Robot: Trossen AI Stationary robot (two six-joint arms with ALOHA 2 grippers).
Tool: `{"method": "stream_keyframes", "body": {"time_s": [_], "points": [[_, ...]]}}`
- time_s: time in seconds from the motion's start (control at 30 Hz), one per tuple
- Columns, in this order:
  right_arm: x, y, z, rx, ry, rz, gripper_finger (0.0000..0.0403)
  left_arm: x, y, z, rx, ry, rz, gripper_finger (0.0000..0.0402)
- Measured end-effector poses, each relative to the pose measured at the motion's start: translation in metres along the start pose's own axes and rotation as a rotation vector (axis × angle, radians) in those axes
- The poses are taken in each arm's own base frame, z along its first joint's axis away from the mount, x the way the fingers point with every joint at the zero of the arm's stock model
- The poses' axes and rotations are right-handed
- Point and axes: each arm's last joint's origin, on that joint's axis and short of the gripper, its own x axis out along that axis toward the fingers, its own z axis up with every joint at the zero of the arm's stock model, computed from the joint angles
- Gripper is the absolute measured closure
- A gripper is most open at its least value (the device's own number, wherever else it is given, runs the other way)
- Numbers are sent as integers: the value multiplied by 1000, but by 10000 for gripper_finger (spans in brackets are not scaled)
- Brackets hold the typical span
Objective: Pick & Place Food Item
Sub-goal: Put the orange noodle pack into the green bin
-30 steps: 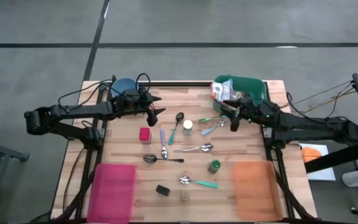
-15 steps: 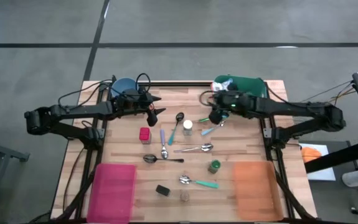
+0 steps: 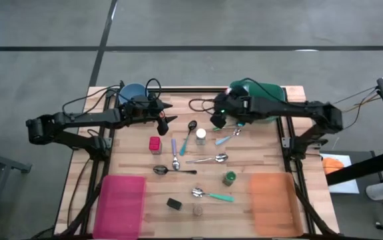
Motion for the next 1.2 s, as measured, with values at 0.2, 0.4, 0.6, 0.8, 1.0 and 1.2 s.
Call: {"method": "stream_keyframes", "body": {"time_s": [0.2, 0.4, 0.6, 0.8, 1.0, 1.2], "points": [[7, 21, 4, -83, 176, -206, 69, 0, 0, 0, 0, 0, 1, 126], [20, 47, 8, -229, 181, -290, 98, 0, 0, 0, -1, 1, 1, 126], [28, 49, 10, -267, 203, -293, 146, 0, 0, 0, -3, 0, 0, 126], [35, 39, 10, -300, 238, -297, 179, 0, 0, 0, -3, 0, 0, 126], [47, 29, 12, -249, 283, -233, 189, 0, 0, 0, -3, 0, 0, 126], [58, 18, 9, -255, 322, -249, 189, 0, 0, 0, -2, 1, 0, 126]]}}
